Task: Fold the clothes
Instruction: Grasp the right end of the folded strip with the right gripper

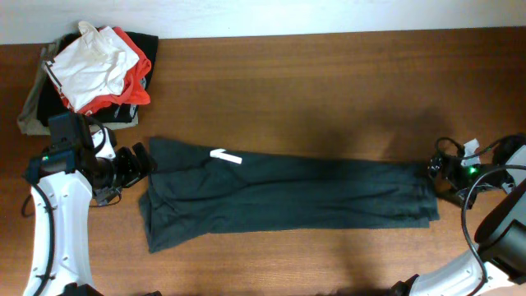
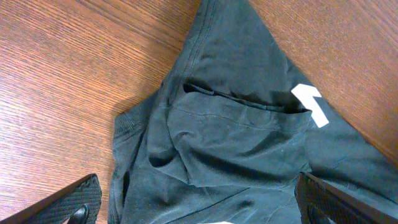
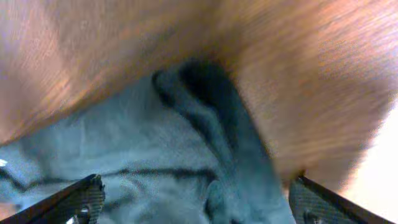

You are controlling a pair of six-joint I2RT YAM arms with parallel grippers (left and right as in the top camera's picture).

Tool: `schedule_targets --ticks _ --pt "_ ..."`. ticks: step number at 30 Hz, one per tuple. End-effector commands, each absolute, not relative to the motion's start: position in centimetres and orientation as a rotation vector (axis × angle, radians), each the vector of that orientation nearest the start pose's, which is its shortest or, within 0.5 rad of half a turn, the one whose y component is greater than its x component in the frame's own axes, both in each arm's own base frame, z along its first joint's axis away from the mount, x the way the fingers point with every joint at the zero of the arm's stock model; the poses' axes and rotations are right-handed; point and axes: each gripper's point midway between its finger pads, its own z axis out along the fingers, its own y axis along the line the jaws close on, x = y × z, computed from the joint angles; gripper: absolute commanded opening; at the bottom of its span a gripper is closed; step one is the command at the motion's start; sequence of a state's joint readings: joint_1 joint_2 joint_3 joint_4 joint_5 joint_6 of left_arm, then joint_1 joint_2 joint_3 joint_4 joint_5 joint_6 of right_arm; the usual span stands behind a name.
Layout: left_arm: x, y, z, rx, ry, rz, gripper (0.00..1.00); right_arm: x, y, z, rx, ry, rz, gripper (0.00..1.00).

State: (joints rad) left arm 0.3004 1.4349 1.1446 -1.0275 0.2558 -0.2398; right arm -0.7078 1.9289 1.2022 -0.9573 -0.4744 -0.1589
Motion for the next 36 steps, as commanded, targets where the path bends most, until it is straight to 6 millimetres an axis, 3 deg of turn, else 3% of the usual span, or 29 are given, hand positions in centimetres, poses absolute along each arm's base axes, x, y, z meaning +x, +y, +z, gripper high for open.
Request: schedule_targets --ticks 1,5,12,14,16,17,22,24,25,28,32,36 --pt "30.0 4.5 13.9 -0.701 2.742 -0.371 0.99 28.1 -15.7 0.7 0.818 2.877 0.583 0.99" --pt "30.0 4.5 13.9 -0.701 2.742 -0.371 0.99 28.4 -16.2 0.6 0.808 2.866 0.553 0.99" --pt "30.0 4.5 13.9 -0.701 2.742 -0.372 0.99 26.3 -13.5 -1.7 0.888 2.874 0.662 0.99" --pt "30.0 4.5 13.9 -0.701 2.742 -0.372 0.99 25.7 -12.4 -2.1 0.901 2.871 0.726 0.88" --pt "30.0 4.5 13.9 -0.701 2.742 -0.372 0.99 25.2 -11.5 -2.3 0.916 2.876 0.771 0.66" --pt "30.0 4.5 13.9 -0.701 2.742 -0.372 0.99 24.9 -11.1 -2.3 0.924 2.879 0.796 0.62" --pt "30.0 4.5 13.9 -0.701 2.742 -0.372 0.99 23.9 -9.5 -2.2 0.958 2.887 0.890 0.55" --pt "30.0 4.5 13.9 -0.701 2.741 -0.372 0.99 23.9 -9.1 -2.1 0.963 2.869 0.932 0.39" --pt "30.0 4.5 13.9 -0.701 2.741 -0.372 0.99 24.0 -8.7 -1.9 0.963 2.858 0.960 0.23" --pt "30.0 4.5 13.9 -0.701 2.741 -0.372 0.99 24.5 -8.1 -1.8 0.937 2.851 0.984 0.04" --pt "30.0 4.5 13.9 -0.701 2.741 -0.372 0.99 25.3 -8.3 -1.2 0.913 2.819 0.986 0.04" --pt "30.0 4.5 13.9 -0.701 2.741 -0.372 0.99 26.4 -9.8 1.0 0.966 2.784 0.874 0.04"
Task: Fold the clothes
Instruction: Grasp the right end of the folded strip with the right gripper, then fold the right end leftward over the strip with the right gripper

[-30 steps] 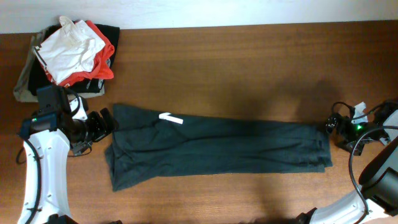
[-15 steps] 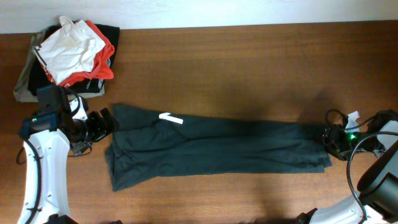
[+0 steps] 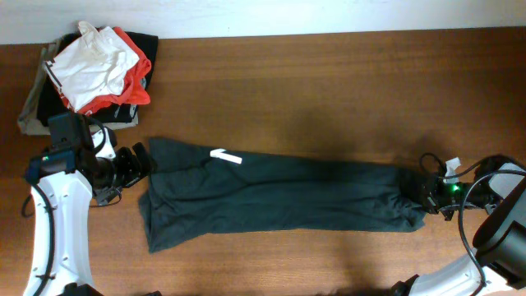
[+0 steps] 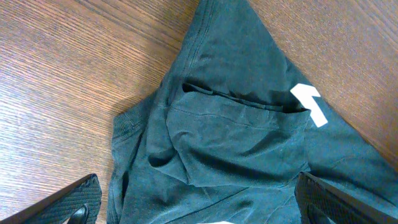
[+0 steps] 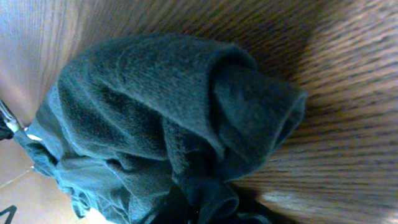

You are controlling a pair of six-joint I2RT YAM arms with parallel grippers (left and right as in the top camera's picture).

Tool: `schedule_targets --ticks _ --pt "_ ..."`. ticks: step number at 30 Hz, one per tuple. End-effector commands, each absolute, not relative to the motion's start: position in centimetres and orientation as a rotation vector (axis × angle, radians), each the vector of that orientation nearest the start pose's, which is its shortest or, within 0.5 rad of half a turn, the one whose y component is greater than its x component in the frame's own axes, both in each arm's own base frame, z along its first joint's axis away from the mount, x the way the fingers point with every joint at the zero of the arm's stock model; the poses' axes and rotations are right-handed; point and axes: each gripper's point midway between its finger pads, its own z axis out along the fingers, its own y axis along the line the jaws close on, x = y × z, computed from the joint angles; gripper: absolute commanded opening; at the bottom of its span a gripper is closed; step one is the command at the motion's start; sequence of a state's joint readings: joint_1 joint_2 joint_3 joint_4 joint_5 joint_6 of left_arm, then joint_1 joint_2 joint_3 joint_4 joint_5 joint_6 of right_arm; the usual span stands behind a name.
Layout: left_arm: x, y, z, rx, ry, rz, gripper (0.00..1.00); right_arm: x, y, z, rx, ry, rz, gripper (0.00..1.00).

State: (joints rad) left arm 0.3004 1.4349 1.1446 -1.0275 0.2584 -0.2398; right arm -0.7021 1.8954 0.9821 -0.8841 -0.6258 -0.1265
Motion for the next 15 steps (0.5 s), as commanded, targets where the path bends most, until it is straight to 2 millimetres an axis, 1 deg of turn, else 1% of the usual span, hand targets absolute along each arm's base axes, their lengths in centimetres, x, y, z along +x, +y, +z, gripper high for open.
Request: schedule_targets --ticks 1,4,5,6,8,10,12,14,15 --pt "30.0 4.5 13.9 -0.700 2.740 -0.372 0.99 26.6 -10.2 1.7 0.976 2.772 0.841 0.04" --pt "30.1 4.5 13.9 -0.700 2.738 -0.371 0.99 27.1 -11.5 5.4 0.958 2.721 0.651 0.04" --pt "30.1 4.5 13.9 -0.700 2.738 -0.371 0.99 27.4 -11.6 7.2 0.900 2.692 0.587 0.04" --pt "30.1 4.5 13.9 -0.699 2.738 -0.371 0.99 27.7 -11.2 8.9 0.838 2.662 0.545 0.04" --pt "30.3 4.6 13.9 -0.697 2.732 -0.371 0.99 28.2 -10.0 11.3 0.739 2.626 0.509 0.04" --pt "30.3 4.6 13.9 -0.696 2.730 -0.370 0.99 28.7 -8.3 13.0 0.628 2.607 0.484 0.04" --pt "30.3 4.6 13.9 -0.696 2.730 -0.370 0.99 29.0 -6.8 13.7 0.555 2.620 0.447 0.04" --pt "30.3 4.6 13.9 -0.696 2.730 -0.370 0.99 29.3 -5.1 13.5 0.514 2.655 0.429 0.04" --pt "30.3 4.6 13.9 -0.696 2.730 -0.370 0.99 29.5 -3.7 13.4 0.469 2.673 0.447 0.04"
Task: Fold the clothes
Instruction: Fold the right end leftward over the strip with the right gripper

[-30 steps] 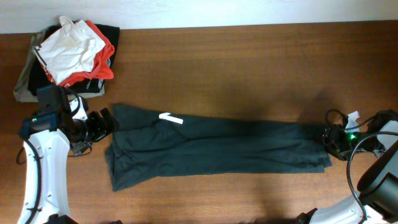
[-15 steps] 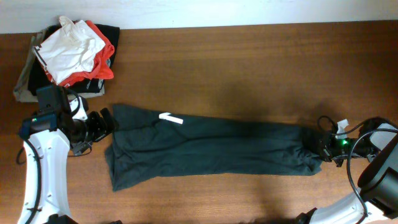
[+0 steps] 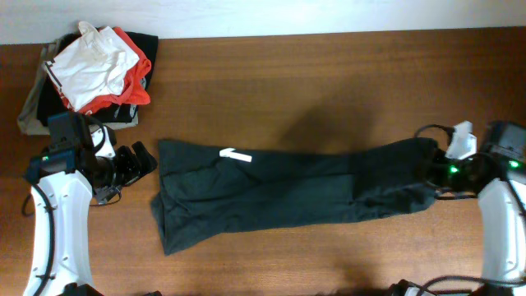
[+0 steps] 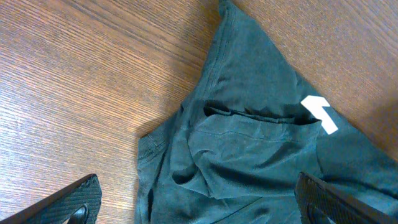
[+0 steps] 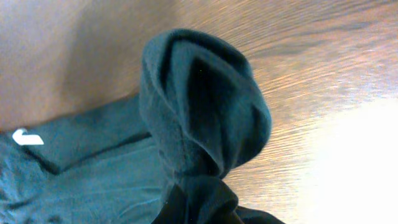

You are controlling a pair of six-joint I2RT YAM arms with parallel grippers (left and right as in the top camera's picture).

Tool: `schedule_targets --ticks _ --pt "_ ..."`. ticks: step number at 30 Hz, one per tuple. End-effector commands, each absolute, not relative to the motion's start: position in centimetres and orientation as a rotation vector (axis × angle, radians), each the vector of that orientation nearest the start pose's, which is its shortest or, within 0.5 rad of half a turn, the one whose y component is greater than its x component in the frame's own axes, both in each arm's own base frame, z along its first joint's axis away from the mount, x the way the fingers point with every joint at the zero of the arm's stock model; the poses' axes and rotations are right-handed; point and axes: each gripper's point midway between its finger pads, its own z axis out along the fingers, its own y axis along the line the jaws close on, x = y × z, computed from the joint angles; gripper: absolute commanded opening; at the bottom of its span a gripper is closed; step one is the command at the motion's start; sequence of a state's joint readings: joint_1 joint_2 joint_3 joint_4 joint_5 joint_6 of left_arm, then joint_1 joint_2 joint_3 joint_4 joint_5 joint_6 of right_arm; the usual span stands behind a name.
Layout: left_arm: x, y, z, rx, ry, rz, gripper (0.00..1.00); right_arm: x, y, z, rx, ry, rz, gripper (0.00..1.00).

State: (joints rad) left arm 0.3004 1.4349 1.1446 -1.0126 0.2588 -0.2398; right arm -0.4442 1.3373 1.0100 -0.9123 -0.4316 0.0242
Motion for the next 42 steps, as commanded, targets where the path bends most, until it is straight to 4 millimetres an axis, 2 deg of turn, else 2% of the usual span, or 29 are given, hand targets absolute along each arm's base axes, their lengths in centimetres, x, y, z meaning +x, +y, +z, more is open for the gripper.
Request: schedule_targets --ticks 1,7,10,11,14,18,21,24,29,34,39,41,42 --pt "30.3 4.6 13.9 -0.696 2.730 -0.370 0.99 29.6 -2.7 13.3 0.450 2.686 0.458 0.04" --pt "30.3 4.6 13.9 -0.696 2.731 -0.370 0.99 32.2 5.4 14.5 0.245 2.638 0.548 0.04" --pt "30.3 4.6 13.9 -0.696 2.730 -0.370 0.99 32.6 10.0 15.1 0.096 2.611 0.611 0.04" --pt "30.3 4.6 13.9 -0.696 2.730 -0.370 0.99 32.5 11.6 15.0 0.048 2.613 0.629 0.04" --pt "30.3 4.5 13.9 -0.692 2.732 -0.371 0.99 32.5 14.1 13.6 0.009 2.649 0.653 0.04" --pt "30.5 3.5 13.9 -0.647 2.746 -0.377 0.99 32.3 16.5 10.7 0.004 2.732 0.680 0.04" --pt "30.7 2.9 13.9 -0.613 2.751 -0.378 0.99 32.0 18.4 9.8 -0.044 2.753 0.726 0.04" --pt "30.9 2.4 14.0 -0.586 2.749 -0.380 0.99 31.6 20.4 9.9 -0.110 2.740 0.795 0.04" --pt "30.9 2.1 14.0 -0.576 2.753 -0.382 0.99 31.0 21.8 10.0 -0.151 2.736 0.810 0.04" --pt "30.9 2.1 14.0 -0.575 2.753 -0.382 0.99 30.4 23.4 8.9 -0.159 2.767 0.831 0.04" --pt "30.9 2.1 14.0 -0.576 2.753 -0.382 0.99 30.2 25.1 8.7 -0.190 2.753 0.858 0.04" --pt "30.9 2.1 14.0 -0.576 2.753 -0.382 0.99 30.1 25.4 8.8 -0.202 2.747 0.863 0.09" --pt "30.9 2.1 14.0 -0.576 2.753 -0.382 0.99 30.1 25.4 8.8 -0.202 2.747 0.863 0.14"
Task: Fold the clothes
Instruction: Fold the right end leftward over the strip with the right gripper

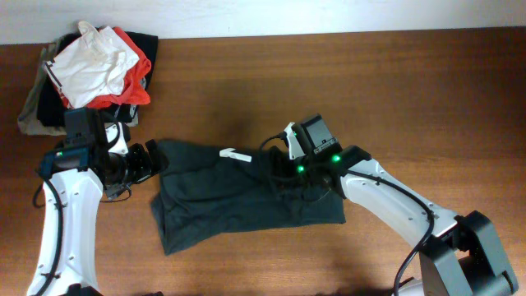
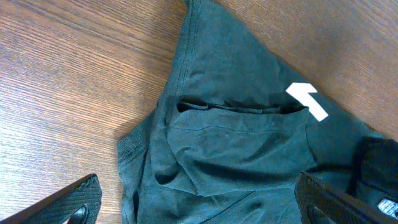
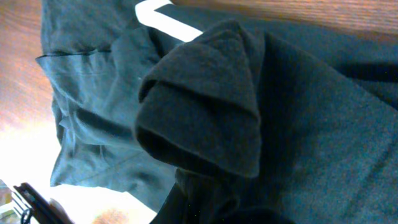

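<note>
Dark green trousers (image 1: 215, 200) lie on the brown table, doubled over so they span only the left middle. A white tag (image 1: 236, 154) shows near the waistband (image 2: 186, 74). My right gripper (image 1: 283, 171) is shut on the bunched leg ends (image 3: 199, 118) and holds them over the trousers' upper part, close to the tag (image 3: 168, 17). By the waistband's left end, my left gripper (image 1: 149, 159) stands open, its fingertips (image 2: 79, 198) wide apart above the cloth with nothing between them.
A pile of other clothes (image 1: 92, 67), white, red and dark, sits at the table's back left corner. Bare wooden table (image 1: 427, 99) stretches to the right of the trousers. The right arm (image 1: 394, 201) reaches across from the lower right.
My right gripper has moved from the far right to the middle with the leg ends, so the trousers are now doubled over. The left gripper shifted slightly toward the waistband and stays open.
The trousers lay stretched across the table, my right gripper at the leg ends and the left open by the waistband. Then the right was shut on the leg ends, then held them lifted at the right. Now they are over the trousers' upper part.
</note>
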You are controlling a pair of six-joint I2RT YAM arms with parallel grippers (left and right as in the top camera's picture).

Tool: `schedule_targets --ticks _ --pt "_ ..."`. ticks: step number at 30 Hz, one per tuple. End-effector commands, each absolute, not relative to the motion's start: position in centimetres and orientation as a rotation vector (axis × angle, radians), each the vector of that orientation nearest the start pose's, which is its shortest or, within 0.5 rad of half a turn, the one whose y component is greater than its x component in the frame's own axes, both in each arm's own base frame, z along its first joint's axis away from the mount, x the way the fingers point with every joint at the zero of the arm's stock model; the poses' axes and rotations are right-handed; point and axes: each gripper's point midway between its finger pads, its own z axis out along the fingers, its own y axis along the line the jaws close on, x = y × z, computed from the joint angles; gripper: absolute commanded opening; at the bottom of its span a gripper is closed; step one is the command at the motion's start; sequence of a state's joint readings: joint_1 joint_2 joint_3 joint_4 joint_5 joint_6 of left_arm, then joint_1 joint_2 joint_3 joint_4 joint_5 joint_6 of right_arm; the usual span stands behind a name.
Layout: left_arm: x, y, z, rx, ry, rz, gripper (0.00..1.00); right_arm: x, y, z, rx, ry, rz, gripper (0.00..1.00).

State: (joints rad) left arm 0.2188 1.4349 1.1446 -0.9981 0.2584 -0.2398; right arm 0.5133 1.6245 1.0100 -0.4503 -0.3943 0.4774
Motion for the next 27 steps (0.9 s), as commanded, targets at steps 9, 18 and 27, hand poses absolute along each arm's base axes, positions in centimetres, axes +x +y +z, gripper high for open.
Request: schedule_targets --ticks 9,18,27 --pt "30.9 2.1 14.0 -0.576 2.753 -0.382 0.99 29.8 27.0 9.3 -0.266 2.708 0.891 0.20" --pt "30.7 2.1 13.9 -0.580 2.764 -0.384 0.99 30.1 28.4 10.6 -0.312 2.652 0.928 0.99" --pt "30.7 2.1 13.9 -0.580 2.763 -0.384 0.99 31.7 24.0 12.6 -0.322 2.707 0.832 0.99"
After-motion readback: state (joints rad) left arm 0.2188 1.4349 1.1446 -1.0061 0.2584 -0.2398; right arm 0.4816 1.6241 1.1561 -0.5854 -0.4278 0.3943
